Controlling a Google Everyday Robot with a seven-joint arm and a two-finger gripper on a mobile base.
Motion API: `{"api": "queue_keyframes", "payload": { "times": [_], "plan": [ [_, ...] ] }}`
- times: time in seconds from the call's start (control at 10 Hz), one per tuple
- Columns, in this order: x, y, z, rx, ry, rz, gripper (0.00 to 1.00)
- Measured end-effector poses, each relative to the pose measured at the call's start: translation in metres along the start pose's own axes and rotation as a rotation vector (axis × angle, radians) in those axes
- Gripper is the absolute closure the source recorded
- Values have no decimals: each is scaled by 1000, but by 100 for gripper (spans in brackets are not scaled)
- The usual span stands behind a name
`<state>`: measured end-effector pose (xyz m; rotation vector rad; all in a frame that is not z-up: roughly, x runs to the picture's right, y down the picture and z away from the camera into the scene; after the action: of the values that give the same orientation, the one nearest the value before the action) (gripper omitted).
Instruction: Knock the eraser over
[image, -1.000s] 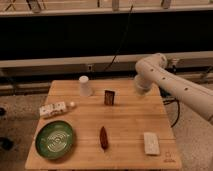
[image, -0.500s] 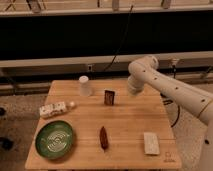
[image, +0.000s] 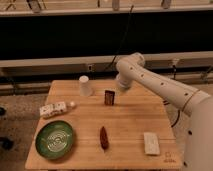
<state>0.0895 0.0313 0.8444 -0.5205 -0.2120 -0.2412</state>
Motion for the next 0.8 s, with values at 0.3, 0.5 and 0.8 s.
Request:
{"api": "queue_keyframes", "payload": {
  "times": [0.3, 0.5, 0.8],
  "plan": [
    [-27, -22, 4, 10, -18, -44, 98],
    [-32, -26, 4, 12, -24, -63, 98],
    [-44, -33, 7, 17, -33, -79, 98]
  ]
}}
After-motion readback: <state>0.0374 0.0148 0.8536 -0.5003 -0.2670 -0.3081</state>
